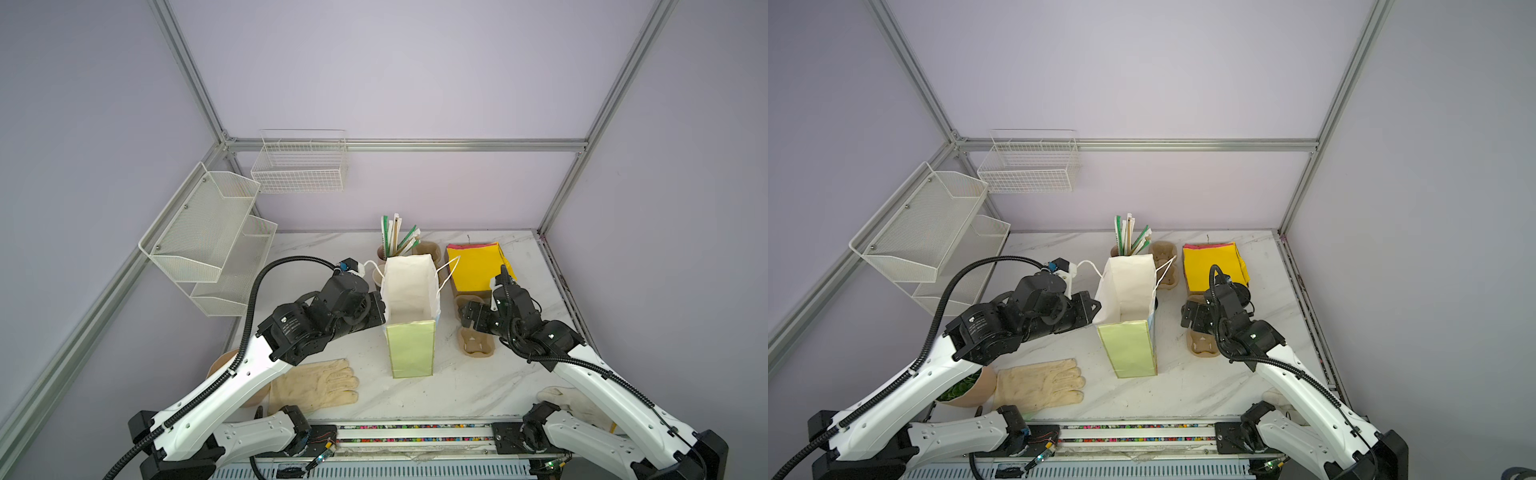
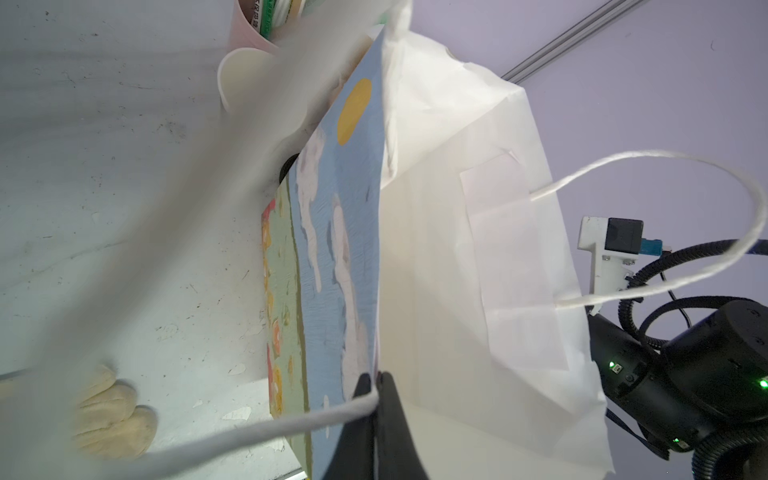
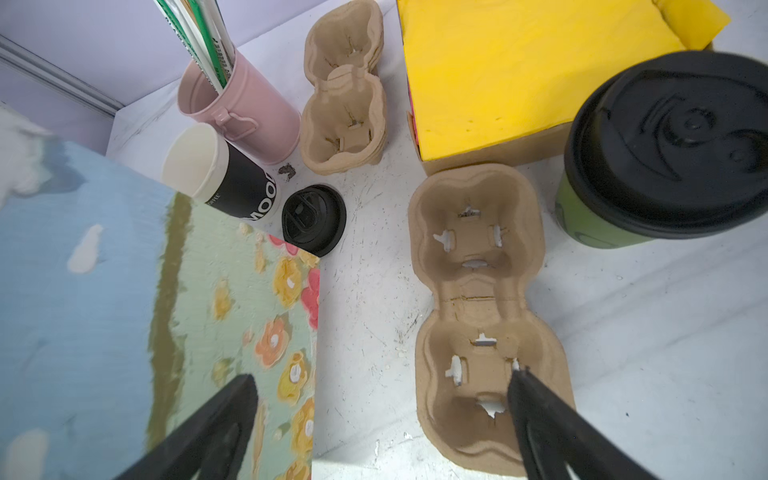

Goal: Pack the takeout coffee
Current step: 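Drag the paper bag with the left gripper toward the table center, then release the bag rim and draw the left gripper back while the right gripper lifts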

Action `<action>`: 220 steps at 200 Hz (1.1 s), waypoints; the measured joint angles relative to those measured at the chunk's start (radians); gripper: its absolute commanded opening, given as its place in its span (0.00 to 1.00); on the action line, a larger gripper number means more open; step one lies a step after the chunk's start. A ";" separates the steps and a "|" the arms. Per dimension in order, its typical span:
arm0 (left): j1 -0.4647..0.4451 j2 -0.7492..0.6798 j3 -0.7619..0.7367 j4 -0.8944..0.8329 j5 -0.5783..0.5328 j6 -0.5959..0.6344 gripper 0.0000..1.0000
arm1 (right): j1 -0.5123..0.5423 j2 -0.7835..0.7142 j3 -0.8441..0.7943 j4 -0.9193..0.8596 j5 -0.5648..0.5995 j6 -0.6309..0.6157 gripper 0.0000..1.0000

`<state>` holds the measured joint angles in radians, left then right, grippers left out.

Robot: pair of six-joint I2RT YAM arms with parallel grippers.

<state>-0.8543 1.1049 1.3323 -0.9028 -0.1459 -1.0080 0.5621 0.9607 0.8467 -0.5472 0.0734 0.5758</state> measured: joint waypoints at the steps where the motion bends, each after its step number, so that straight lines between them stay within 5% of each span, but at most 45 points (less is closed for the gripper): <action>1: 0.000 0.002 -0.001 0.003 -0.001 0.000 0.00 | 0.000 0.000 0.000 0.000 0.000 0.000 0.97; 220: -0.011 0.104 -0.120 0.232 -0.092 -0.053 0.00 | 0.000 0.002 -0.005 -0.026 0.043 0.008 0.97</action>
<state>-0.8654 1.2091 1.2125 -0.6712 -0.2375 -1.0607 0.5621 0.9627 0.8417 -0.5735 0.1162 0.5835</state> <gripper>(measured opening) 0.047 0.974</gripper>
